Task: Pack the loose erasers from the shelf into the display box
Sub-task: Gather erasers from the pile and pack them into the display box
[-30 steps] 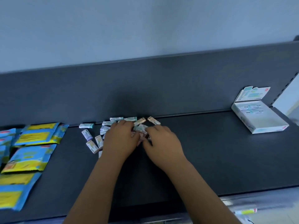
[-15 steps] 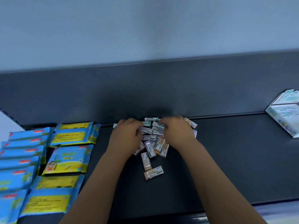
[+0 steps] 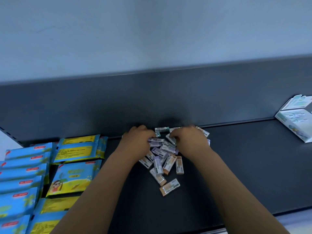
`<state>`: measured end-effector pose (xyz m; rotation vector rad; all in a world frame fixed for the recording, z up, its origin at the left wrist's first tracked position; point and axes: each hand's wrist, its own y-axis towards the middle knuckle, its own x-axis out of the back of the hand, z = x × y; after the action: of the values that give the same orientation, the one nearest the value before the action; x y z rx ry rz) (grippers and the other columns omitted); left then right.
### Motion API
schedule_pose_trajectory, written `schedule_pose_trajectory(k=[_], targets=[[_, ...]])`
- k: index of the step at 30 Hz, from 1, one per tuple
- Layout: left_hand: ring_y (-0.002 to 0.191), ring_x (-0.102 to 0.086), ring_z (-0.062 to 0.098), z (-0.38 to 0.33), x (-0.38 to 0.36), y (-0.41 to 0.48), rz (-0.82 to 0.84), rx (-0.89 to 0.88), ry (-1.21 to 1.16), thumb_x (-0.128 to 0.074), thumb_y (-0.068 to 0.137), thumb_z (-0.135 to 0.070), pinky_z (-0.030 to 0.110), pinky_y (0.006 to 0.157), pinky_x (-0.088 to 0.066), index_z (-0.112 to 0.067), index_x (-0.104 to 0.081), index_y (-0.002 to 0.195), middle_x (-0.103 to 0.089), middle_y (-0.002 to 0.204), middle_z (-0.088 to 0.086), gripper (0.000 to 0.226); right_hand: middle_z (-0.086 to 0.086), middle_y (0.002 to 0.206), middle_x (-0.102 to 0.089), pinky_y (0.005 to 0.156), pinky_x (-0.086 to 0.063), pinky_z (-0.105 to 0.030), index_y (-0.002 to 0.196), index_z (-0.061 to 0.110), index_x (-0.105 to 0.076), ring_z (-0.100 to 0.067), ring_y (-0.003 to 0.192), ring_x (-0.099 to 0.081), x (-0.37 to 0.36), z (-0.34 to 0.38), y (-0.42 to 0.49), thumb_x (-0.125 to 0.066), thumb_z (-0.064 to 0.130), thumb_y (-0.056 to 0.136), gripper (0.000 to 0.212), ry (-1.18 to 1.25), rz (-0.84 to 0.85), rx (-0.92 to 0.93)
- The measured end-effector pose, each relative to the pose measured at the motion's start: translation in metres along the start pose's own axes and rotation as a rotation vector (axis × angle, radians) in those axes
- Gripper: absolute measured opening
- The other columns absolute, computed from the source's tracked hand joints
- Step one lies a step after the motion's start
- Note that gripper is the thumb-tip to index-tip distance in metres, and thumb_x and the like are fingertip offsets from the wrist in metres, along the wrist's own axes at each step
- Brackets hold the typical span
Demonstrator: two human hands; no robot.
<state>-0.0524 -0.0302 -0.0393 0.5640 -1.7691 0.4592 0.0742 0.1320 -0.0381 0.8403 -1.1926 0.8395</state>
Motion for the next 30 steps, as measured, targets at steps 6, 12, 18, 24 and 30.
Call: schedule_pose_trajectory(k=[6, 12, 18, 24, 30], targets=[[0.115, -0.046, 0.026, 0.002, 0.001, -0.006, 0.000, 0.038, 0.096, -0.050, 0.088, -0.011, 0.043, 0.093, -0.039, -0.040, -0.058, 0.129, -0.054, 0.117, -0.002, 0.050, 0.000, 0.107, -0.062, 0.078, -0.049, -0.034, 0.130, 0.050, -0.060, -0.026, 0.102, -0.061, 0.002, 0.000, -0.005, -0.075, 0.016, 0.079, 0.062, -0.034, 0.127, 0.114], [0.099, -0.056, 0.022, 0.001, 0.005, -0.011, -0.066, 0.083, 0.204, -0.057, 0.082, -0.010, 0.035, 0.076, -0.031, -0.026, -0.063, 0.105, -0.064, 0.096, -0.004, 0.028, -0.003, 0.102, -0.063, 0.071, -0.040, -0.032, 0.102, 0.020, -0.066, -0.027, 0.102, -0.059, 0.004, 0.005, -0.008, -0.072, 0.017, 0.081, 0.022, -0.137, 0.088, 0.073], [0.103, -0.056, 0.021, 0.007, -0.001, -0.011, -0.147, 0.015, 0.213, -0.064, 0.082, -0.012, 0.039, 0.089, -0.044, -0.023, -0.063, 0.101, -0.054, 0.114, -0.005, 0.022, -0.003, 0.104, -0.060, 0.074, -0.051, -0.036, 0.107, 0.021, -0.066, -0.027, 0.106, -0.055, -0.001, -0.003, -0.005, -0.064, 0.022, 0.086, 0.021, -0.057, 0.022, 0.049], [0.111, -0.054, 0.023, 0.005, -0.006, -0.013, -0.136, -0.031, 0.181, -0.061, 0.085, -0.010, 0.043, 0.099, -0.039, -0.028, -0.059, 0.115, -0.063, 0.114, -0.007, 0.035, -0.004, 0.116, -0.053, 0.083, -0.052, -0.044, 0.131, 0.040, -0.062, -0.029, 0.112, -0.047, -0.012, -0.013, -0.001, -0.063, 0.018, 0.088, 0.048, -0.013, 0.008, 0.120], [0.108, -0.050, 0.025, 0.013, -0.004, -0.002, -0.070, 0.023, 0.185, -0.059, 0.093, -0.026, 0.038, 0.087, -0.048, -0.020, -0.068, 0.114, -0.061, 0.110, 0.002, 0.024, -0.001, 0.125, -0.051, 0.094, -0.047, -0.041, 0.122, 0.027, -0.065, -0.026, 0.119, -0.044, -0.011, -0.022, 0.000, -0.066, 0.036, 0.090, 0.033, -0.040, 0.002, 0.130]])
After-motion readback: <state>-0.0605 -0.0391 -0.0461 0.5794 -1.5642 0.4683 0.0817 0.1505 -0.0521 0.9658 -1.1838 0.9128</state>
